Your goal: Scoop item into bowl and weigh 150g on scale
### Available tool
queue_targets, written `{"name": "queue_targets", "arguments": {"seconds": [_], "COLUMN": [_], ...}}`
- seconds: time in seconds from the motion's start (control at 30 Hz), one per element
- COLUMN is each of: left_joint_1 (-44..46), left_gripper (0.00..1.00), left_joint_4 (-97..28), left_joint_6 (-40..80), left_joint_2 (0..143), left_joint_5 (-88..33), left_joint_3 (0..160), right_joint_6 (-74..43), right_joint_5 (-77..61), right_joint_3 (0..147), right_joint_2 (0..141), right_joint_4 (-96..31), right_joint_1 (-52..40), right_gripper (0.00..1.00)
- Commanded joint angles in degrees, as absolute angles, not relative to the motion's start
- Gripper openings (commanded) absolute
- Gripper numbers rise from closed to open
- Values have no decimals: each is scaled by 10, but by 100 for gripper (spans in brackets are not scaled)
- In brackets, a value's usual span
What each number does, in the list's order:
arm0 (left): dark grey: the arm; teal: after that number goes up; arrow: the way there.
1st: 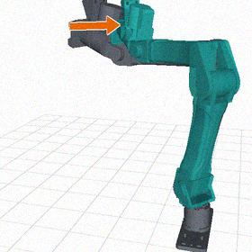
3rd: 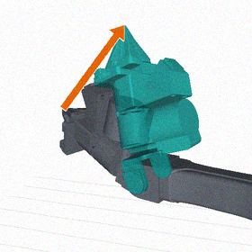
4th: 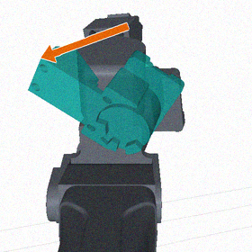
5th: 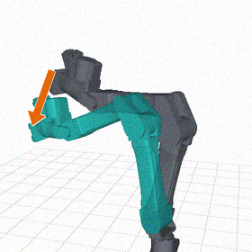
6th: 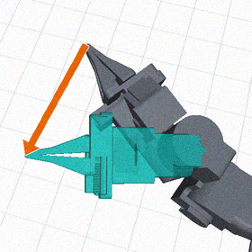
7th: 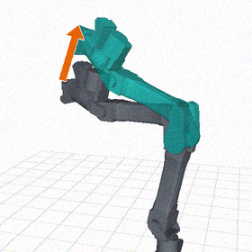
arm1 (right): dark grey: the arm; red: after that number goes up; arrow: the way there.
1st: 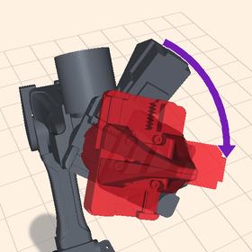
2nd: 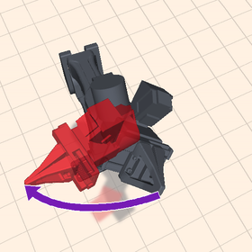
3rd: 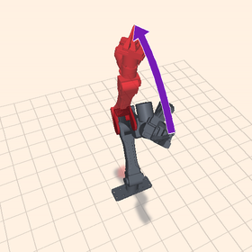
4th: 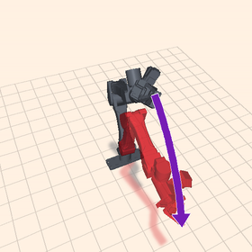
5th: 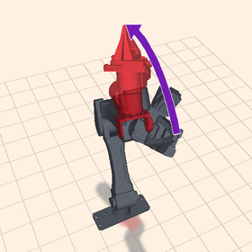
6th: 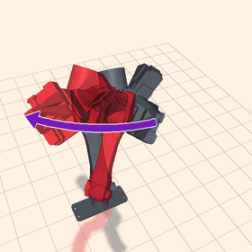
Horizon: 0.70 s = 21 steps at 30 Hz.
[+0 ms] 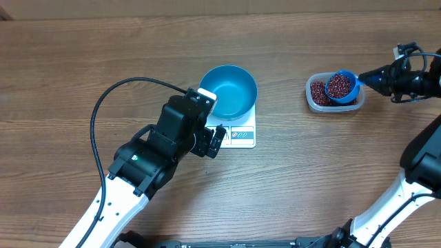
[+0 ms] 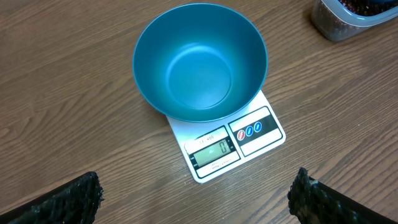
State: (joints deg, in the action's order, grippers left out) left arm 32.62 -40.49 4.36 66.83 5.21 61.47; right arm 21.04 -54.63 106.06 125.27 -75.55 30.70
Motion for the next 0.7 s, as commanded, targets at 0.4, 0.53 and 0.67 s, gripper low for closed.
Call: {"name": "queue_targets", "arguments": {"seconds": [0.4, 0.53, 0.67], "left_joint_1": [326, 326, 326], "left_gripper": [100, 100, 100], "left_joint_4": [-403, -403, -403], "left_joint_6": [47, 47, 47], "left_joint_2": [672, 672, 672], "left_joint_5": [60, 60, 60], "left_joint_3": [611, 611, 611], "right_joint_6": [215, 215, 215], "right_joint_5": [-644, -655, -654], "right_joint_3": [1066, 1082, 1116], "right_joint_2": [1261, 1260, 1259], "right_joint_4": [-759, -778, -812], "right_joint_1": [309, 309, 309], "right_gripper": [4, 4, 4]}}
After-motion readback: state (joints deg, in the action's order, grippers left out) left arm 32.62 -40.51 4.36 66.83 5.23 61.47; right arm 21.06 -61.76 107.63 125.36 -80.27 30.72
